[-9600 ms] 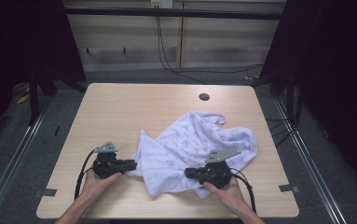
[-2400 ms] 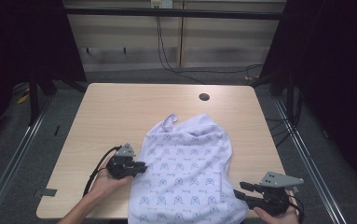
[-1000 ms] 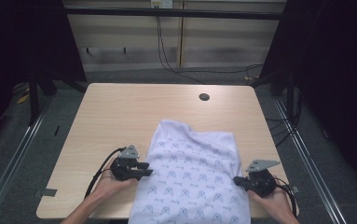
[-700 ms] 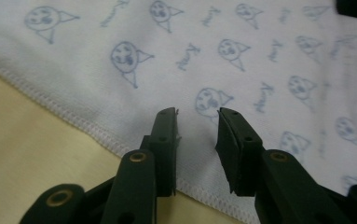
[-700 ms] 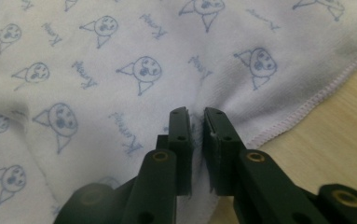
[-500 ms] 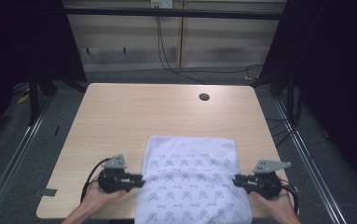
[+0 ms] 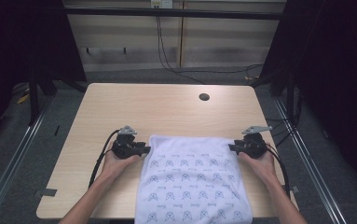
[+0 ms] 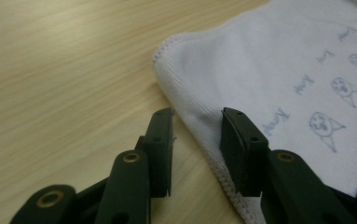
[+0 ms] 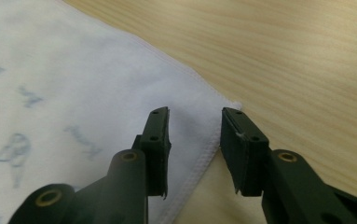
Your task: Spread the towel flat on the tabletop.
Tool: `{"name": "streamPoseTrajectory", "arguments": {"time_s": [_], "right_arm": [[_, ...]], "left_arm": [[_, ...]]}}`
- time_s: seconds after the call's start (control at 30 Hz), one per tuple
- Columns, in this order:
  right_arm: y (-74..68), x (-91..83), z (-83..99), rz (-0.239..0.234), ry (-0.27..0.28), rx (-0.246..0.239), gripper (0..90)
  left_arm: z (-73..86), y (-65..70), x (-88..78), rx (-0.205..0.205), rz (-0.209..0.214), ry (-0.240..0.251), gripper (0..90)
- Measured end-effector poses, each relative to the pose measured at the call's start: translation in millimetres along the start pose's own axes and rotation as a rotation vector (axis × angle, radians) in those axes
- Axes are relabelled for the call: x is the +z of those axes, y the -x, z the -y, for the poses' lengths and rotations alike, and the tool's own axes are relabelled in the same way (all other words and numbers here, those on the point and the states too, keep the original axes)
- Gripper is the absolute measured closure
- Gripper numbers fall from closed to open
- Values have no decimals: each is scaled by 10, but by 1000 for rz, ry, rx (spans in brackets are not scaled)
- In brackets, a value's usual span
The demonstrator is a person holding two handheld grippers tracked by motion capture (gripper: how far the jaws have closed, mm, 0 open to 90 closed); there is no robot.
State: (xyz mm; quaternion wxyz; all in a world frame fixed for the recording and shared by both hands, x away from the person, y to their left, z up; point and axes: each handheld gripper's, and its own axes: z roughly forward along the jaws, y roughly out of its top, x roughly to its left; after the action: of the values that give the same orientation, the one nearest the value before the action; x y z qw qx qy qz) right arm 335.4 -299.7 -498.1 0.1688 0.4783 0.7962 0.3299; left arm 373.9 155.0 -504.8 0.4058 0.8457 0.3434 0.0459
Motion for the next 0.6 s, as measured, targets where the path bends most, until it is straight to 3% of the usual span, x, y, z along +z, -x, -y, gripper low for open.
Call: {"name": "streamPoseTrajectory", "arguments": {"time_s": [0.07, 0.1, 0.17, 0.23, 0.33, 0.43, 0.5, 0.6], "right_arm": [[-7, 43, -10, 2, -7, 4, 611], [-17, 61, -17, 1, -3, 2, 653], [-32, 66, -47, -10, 8, -10, 832], [-41, 57, -86, -7, 29, 6, 888], [-9, 70, -166, -7, 48, 10, 897], [29, 78, -272, 12, 93, 31, 897], [44, 93, -322, 49, 102, 32, 890], [69, 144, -328, 71, 87, 48, 758]], "left_arm": [[-7, 34, 21, 25, 3, 1, 789], [-12, 38, 15, 32, 9, 4, 838], [-33, 11, -46, 24, -9, 33, 883], [-66, -40, -155, 10, -35, 78, 888], [-144, -122, -284, -6, -51, 129, 891], [-210, -141, -300, -15, -60, 158, 891], [-232, -128, -262, -10, -120, 146, 883], [-194, -192, -226, -81, -145, 157, 749]]}}
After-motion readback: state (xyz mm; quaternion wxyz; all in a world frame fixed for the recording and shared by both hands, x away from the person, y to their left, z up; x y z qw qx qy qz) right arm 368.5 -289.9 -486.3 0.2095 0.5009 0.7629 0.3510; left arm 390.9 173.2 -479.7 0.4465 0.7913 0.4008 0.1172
